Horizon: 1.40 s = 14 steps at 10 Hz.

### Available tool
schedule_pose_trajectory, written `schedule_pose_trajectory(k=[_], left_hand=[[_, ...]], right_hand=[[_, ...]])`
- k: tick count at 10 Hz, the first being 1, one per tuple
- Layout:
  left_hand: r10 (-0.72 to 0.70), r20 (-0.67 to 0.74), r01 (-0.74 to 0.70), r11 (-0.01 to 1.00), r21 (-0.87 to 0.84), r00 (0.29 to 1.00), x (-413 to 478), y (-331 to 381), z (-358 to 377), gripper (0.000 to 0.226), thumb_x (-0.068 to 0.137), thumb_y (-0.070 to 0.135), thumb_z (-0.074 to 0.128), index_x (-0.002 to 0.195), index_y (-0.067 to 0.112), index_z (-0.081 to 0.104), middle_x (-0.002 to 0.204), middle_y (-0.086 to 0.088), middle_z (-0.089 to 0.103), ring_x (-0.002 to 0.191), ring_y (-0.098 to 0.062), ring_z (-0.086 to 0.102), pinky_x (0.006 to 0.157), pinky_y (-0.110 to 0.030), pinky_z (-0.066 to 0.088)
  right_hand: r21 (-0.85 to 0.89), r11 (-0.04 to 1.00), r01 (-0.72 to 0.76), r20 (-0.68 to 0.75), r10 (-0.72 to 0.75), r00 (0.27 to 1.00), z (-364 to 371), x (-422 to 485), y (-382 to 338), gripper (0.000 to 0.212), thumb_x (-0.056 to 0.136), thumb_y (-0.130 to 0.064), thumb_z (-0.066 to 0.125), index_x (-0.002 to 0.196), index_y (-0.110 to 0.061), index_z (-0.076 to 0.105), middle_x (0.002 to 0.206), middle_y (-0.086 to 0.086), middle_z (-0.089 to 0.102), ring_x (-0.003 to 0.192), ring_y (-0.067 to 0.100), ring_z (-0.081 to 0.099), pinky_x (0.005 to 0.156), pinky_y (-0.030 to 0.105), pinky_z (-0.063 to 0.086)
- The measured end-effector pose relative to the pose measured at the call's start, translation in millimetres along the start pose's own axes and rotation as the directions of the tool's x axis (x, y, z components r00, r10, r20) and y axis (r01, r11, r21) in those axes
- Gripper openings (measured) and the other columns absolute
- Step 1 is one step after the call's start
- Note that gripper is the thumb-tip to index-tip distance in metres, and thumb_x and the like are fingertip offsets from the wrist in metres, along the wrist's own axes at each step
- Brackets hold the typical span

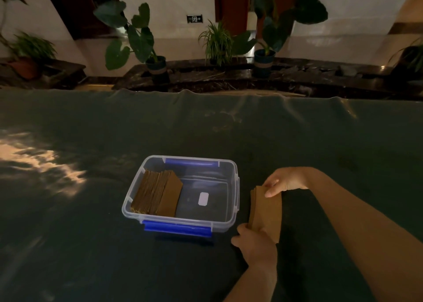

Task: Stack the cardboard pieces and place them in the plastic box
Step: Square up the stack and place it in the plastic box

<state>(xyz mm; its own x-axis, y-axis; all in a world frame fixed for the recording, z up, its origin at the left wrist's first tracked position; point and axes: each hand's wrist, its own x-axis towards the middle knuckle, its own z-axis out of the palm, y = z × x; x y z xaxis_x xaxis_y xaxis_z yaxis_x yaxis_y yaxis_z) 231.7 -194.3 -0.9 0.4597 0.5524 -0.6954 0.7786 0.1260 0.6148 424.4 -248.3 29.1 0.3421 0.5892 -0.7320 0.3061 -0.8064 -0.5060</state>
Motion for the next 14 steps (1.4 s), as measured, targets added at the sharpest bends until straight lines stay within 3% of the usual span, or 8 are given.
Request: schedule_pose_trajectory(k=[1,3,5,8,9,10,11,14], left_hand=[[-0.02,-0.067,0.0,0.958,-0.288,0.998,-0.1,-10.1,3.9,0.038,0.087,0.016,0.056,0.122,0.006,0.045,0.128,-0.017,0.045,0.106,-0.033,0.052,0.098,-0.044,0.047],[0.18,0.061,-0.176,0.982,-0.07,0.982,-3.3,-20.0,-1.3,0.056,0.082,0.014,0.066,0.131,0.012,0.039,0.134,-0.015,0.04,0.115,-0.031,0.053,0.098,-0.046,0.05],[0.306,0.174,-0.314,0.949,0.017,0.936,-4.1,-22.2,-6.4,0.051,0.081,0.018,0.067,0.128,0.025,0.046,0.13,0.001,0.047,0.113,-0.009,0.049,0.105,-0.03,0.04],[0.492,0.287,-0.545,0.825,0.147,0.822,-21.3,-70.4,-89.9,0.042,0.087,0.014,0.059,0.125,0.02,0.042,0.125,-0.004,0.049,0.124,-0.026,0.049,0.102,-0.032,0.043],[0.502,0.23,-0.546,0.812,0.208,0.834,-23.0,-95.1,-128.5,0.033,0.083,0.0,0.063,0.109,0.016,0.051,0.105,-0.009,0.057,0.124,-0.028,0.05,0.095,-0.031,0.045],[0.683,-0.07,-0.625,0.7,0.346,0.727,-18.9,-106.5,-172.0,0.078,0.061,-0.011,0.079,0.106,0.048,0.056,0.091,0.0,0.066,0.093,0.002,0.053,0.092,0.007,0.028],[0.734,-0.128,-0.648,0.656,0.388,0.667,-15.9,-113.7,-191.7,0.087,0.057,-0.016,0.079,0.094,0.058,0.054,0.093,0.008,0.062,0.09,-0.001,0.05,0.081,0.015,0.024],[0.668,0.047,-0.647,0.698,0.307,0.743,9.2,-131.8,-208.1,0.064,0.076,0.016,0.074,0.121,0.044,0.038,0.119,0.018,0.042,0.09,0.005,0.056,0.079,0.007,0.037]], right_hand=[[-0.109,0.993,-0.042,0.048,0.048,0.998,-6.1,-6.4,-9.3,0.043,0.084,-0.035,0.062,0.124,-0.021,0.056,0.122,-0.005,0.055,0.12,0.019,0.044,0.097,0.034,0.034],[-0.285,0.958,-0.011,-0.052,-0.004,0.999,-1.6,-34.9,-5.0,0.037,0.079,-0.035,0.066,0.114,-0.026,0.059,0.114,-0.006,0.055,0.107,0.014,0.05,0.089,0.033,0.04],[-0.147,0.984,0.099,-0.306,-0.141,0.942,38.7,-79.7,32.7,0.023,0.08,-0.031,0.068,0.101,-0.033,0.059,0.097,-0.015,0.05,0.088,0.002,0.049,0.072,0.018,0.037],[0.053,0.94,0.338,-0.533,-0.26,0.805,140.8,-124.2,0.3,0.03,0.07,-0.025,0.075,0.09,-0.044,0.064,0.093,-0.022,0.057,0.088,0.0,0.057,0.071,0.011,0.046],[0.042,0.919,0.393,-0.535,-0.311,0.785,170.4,-115.3,-26.5,0.035,0.069,-0.026,0.077,0.098,-0.041,0.064,0.095,-0.02,0.056,0.091,-0.001,0.057,0.074,0.012,0.047],[0.069,0.89,0.45,-0.571,-0.334,0.75,203.9,-91.0,-63.5,0.043,0.069,-0.022,0.079,0.103,-0.039,0.058,0.104,-0.016,0.052,0.092,-0.005,0.054,0.076,0.007,0.044],[0.108,0.879,0.464,-0.612,-0.309,0.728,217.1,-73.6,-81.2,0.045,0.071,-0.019,0.078,0.099,-0.045,0.054,0.105,-0.017,0.051,0.096,-0.009,0.051,0.079,0.004,0.042],[0.051,0.922,0.383,-0.594,-0.28,0.754,242.0,-32.2,-80.0,0.05,0.078,-0.021,0.071,0.113,-0.046,0.046,0.114,-0.026,0.041,0.1,-0.009,0.05,0.088,0.004,0.04]])
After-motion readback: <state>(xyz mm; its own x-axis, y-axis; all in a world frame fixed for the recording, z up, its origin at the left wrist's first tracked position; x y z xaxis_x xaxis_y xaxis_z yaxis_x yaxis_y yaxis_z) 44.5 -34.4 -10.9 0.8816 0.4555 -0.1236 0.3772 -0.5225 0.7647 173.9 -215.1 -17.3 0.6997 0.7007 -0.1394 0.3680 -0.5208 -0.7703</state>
